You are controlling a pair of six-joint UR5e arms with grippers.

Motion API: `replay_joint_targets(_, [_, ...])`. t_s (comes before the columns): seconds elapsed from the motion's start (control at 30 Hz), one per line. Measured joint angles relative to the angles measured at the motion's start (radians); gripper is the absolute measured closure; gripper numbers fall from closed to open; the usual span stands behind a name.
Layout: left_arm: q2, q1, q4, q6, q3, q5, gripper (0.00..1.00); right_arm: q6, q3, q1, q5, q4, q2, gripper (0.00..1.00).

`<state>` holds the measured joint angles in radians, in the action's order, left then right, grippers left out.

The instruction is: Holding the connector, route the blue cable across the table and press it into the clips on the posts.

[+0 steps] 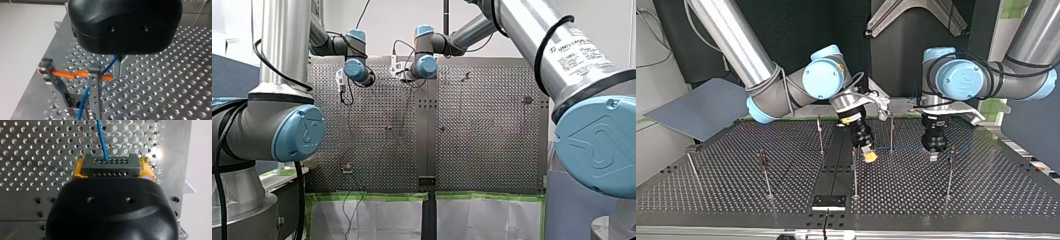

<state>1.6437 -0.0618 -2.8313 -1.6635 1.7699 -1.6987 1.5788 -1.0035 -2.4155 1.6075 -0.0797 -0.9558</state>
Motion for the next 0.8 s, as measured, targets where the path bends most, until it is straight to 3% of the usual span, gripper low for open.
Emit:
replay_joint_targets(0.17, [-0.035, -0.010, -0.004, -0.002, 0.033, -0.034, 1.00, 0.001, -0.004, -0.006, 0.020, 0.009, 0.002, 1.00])
replay_joint_targets(0.5, [-0.112, -0.028, 0.065, -0.015, 0.117, -0.025, 1.00, 0.002, -0.047, -0.011, 0.025, 0.014, 0.005, 1.00])
replay_joint_targets(0.8, [-0.065, -0.088, 0.111, -0.006, 0.194, -0.075, 1.00, 0.002, -0.085, -0.011, 0.025, 0.018, 0.005, 1.00])
